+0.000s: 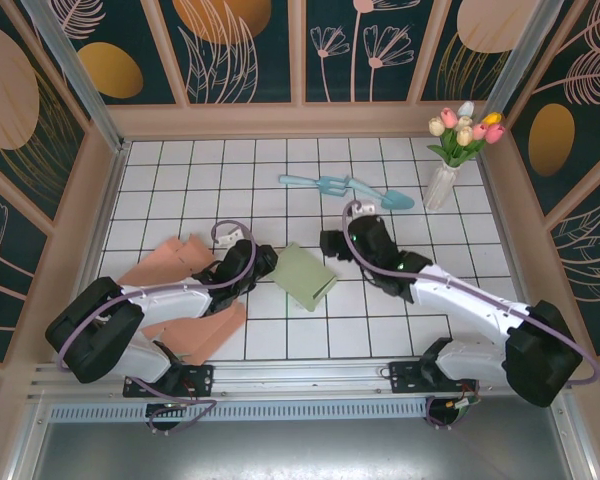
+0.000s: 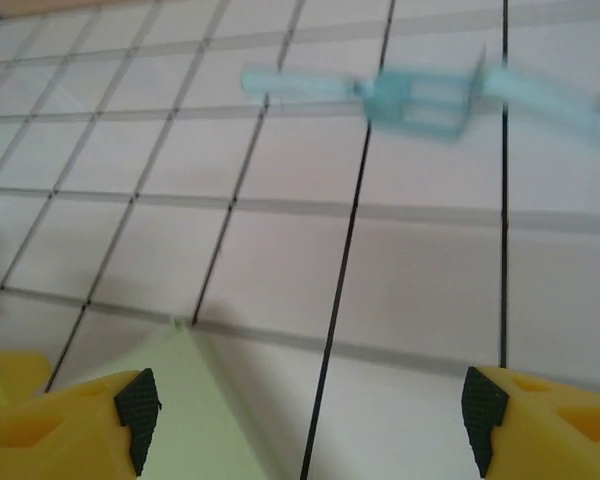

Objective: Fold the paper box

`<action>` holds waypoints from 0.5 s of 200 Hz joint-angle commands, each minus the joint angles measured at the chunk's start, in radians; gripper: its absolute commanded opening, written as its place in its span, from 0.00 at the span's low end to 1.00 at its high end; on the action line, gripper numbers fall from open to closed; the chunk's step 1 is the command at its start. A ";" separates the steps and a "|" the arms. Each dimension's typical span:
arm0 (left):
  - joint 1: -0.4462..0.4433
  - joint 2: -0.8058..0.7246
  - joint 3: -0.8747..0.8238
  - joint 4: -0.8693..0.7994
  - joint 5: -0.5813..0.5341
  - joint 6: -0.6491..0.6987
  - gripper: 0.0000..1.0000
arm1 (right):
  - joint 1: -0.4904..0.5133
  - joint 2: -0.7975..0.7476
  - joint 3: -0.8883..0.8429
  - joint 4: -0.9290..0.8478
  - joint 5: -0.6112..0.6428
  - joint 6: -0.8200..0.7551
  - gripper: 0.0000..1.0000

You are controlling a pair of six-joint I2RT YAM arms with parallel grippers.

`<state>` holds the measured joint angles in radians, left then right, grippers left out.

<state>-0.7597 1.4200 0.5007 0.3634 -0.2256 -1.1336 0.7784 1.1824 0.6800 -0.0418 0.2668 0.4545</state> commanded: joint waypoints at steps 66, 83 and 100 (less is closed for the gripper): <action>-0.022 -0.038 -0.067 0.035 -0.081 0.023 0.29 | 0.240 0.018 -0.164 0.156 0.101 0.503 0.85; -0.027 -0.030 -0.078 0.050 -0.089 0.020 0.29 | 0.300 0.096 -0.139 0.171 0.121 0.515 0.85; -0.029 -0.021 -0.083 0.055 -0.094 0.024 0.30 | 0.336 0.165 -0.114 0.184 0.137 0.515 0.83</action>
<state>-0.7803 1.3937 0.4347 0.3904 -0.2825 -1.1294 1.0664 1.2678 0.5179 0.0845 0.3557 0.9245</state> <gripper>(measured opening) 0.294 0.844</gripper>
